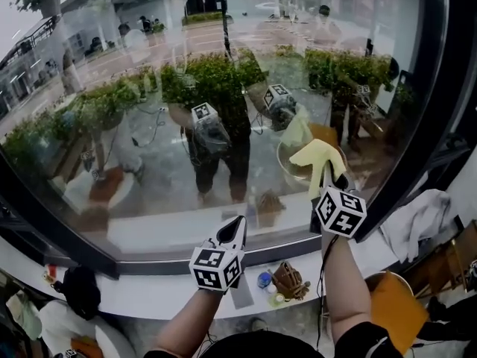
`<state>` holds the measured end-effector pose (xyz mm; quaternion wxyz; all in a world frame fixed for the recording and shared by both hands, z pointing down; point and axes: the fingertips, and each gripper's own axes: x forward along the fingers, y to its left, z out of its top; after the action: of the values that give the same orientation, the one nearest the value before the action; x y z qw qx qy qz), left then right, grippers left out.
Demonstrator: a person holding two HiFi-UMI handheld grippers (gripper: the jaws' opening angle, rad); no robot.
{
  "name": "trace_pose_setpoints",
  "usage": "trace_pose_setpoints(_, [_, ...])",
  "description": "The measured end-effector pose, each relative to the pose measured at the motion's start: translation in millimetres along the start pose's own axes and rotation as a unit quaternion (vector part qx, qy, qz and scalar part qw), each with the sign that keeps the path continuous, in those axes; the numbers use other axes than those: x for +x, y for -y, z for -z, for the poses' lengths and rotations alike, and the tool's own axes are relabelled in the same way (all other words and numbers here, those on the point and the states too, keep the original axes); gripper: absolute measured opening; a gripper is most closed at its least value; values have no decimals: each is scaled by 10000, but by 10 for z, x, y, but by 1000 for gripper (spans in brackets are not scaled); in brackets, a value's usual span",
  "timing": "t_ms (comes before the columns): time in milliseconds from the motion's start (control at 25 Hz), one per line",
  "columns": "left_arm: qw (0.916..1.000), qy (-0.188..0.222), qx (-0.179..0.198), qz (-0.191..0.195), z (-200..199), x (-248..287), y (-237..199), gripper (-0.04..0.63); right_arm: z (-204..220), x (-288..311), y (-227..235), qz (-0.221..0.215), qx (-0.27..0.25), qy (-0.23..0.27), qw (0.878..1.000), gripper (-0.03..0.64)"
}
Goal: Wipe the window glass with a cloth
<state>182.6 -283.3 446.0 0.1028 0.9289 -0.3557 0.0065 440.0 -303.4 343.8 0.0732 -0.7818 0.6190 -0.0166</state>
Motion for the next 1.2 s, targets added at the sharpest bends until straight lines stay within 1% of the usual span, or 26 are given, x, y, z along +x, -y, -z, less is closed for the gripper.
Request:
trace_pose_setpoints(160, [10000,0,58,68,-33,179,134,6,-133,118,210,97,-26,56,9999,32])
trace_pose_setpoints(320, [9999,10,117,122,-56,307,232,6,-219,231,281,123,-69,91,9999,32])
trace_pose_setpoints(520, [9998,20,164,93,-76,333,244,6,-217,330,211,117,-150,86,9998,32])
trace_pose_setpoints(840, [9998,22,180,-106,-87,348,120,6,-187,539,60,-23,-218,107,9997,32])
trace_pose_setpoints(1000, [9997,14,157,-160,-82,334,57,6,-161,624,44,-1,-214,93,9997,32])
trace_pose_setpoints(1200, [9997,42,171,-186,-112,186,4,6,-154,636,-23,66,-209,87,9997,32])
